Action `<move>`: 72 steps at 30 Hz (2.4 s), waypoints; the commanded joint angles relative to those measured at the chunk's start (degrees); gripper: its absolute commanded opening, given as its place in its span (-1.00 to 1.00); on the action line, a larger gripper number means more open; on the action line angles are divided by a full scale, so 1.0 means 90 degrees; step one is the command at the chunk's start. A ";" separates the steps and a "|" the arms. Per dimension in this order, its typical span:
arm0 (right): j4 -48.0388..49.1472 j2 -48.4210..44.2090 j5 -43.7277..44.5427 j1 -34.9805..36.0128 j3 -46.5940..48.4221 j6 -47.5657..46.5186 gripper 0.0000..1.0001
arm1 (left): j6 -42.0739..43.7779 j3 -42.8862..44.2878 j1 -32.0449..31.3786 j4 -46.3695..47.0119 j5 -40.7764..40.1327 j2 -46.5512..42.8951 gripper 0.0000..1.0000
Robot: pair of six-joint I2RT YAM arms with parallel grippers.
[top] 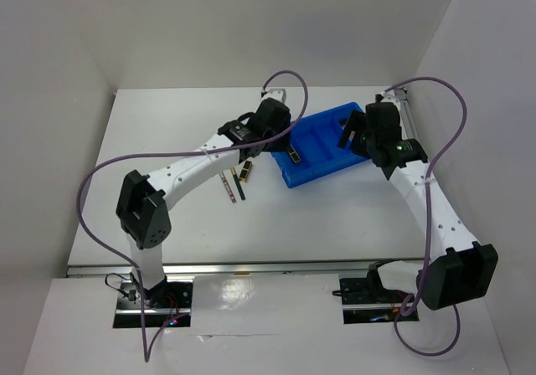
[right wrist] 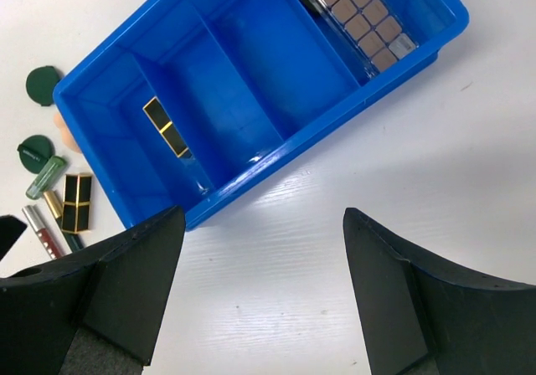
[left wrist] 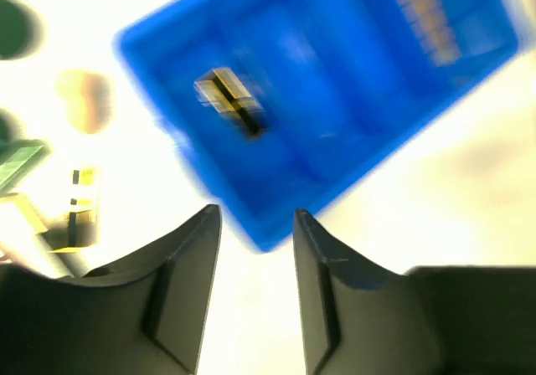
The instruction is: Organize the makeup
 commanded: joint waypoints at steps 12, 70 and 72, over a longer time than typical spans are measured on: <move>-0.0368 -0.0471 -0.0009 -0.0019 -0.0364 -0.0099 0.67 | 0.1300 -0.1649 0.0546 0.0145 -0.0782 0.0119 0.69; -0.1218 -0.1117 0.0401 -0.0019 -0.0217 0.0018 0.70 | -0.2138 0.1621 0.0577 -0.0030 0.0638 0.1856 -1.00; -0.1286 -0.1117 0.0527 -0.0019 -0.0081 0.0018 0.70 | -0.2197 0.1621 0.0577 -0.0030 0.0568 0.1934 -1.00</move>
